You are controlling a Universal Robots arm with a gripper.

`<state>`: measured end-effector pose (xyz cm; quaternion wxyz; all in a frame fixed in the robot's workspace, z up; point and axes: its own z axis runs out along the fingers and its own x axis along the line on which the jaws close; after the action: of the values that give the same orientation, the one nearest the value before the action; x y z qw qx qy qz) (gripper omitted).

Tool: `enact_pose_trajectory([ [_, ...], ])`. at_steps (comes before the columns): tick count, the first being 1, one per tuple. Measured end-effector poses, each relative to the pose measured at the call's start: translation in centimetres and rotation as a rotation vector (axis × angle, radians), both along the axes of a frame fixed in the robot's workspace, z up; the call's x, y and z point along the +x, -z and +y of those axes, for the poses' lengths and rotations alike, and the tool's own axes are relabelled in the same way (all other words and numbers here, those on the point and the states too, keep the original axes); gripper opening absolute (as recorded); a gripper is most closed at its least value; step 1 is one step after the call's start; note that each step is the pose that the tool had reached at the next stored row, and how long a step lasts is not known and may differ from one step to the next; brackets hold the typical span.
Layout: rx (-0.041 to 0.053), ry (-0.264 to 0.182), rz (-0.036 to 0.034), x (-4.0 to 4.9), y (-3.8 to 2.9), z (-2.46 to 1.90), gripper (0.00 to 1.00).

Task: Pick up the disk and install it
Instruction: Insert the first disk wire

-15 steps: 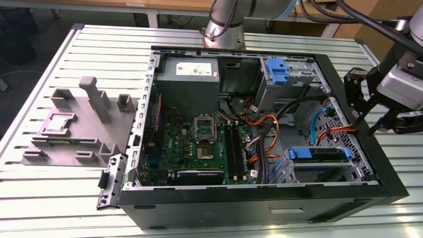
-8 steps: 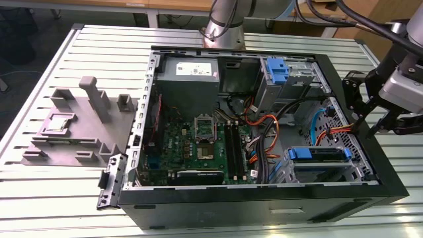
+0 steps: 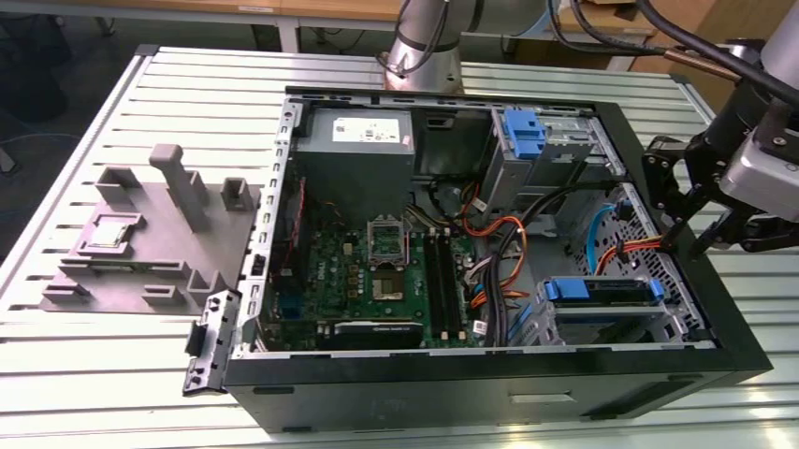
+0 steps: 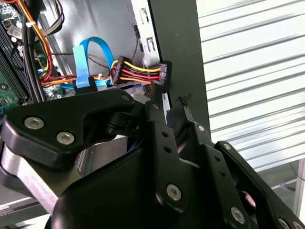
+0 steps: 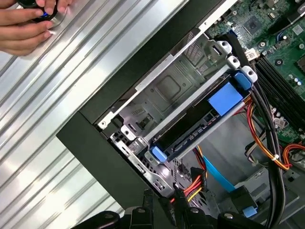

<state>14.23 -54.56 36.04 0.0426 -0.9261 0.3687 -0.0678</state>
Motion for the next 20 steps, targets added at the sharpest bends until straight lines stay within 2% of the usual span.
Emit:
enact_pose_trajectory([
  [5,-0.0032,-0.008,-0.0073,-0.35,0.09,0.41,0.31],
  [9,-0.0039,-0.053,-0.0132,-0.35,0.14,0.42,0.31],
  [12,-0.005,-0.089,-0.0222,-0.36,0.19,0.42,0.31],
  [15,-0.0085,-0.119,-0.0378,-0.35,0.27,0.42,0.31],
  [17,-0.0101,-0.141,-0.0456,-0.35,0.36,0.42,0.31],
  [20,-0.0097,-0.174,-0.0493,-0.35,0.55,0.43,0.31],
])
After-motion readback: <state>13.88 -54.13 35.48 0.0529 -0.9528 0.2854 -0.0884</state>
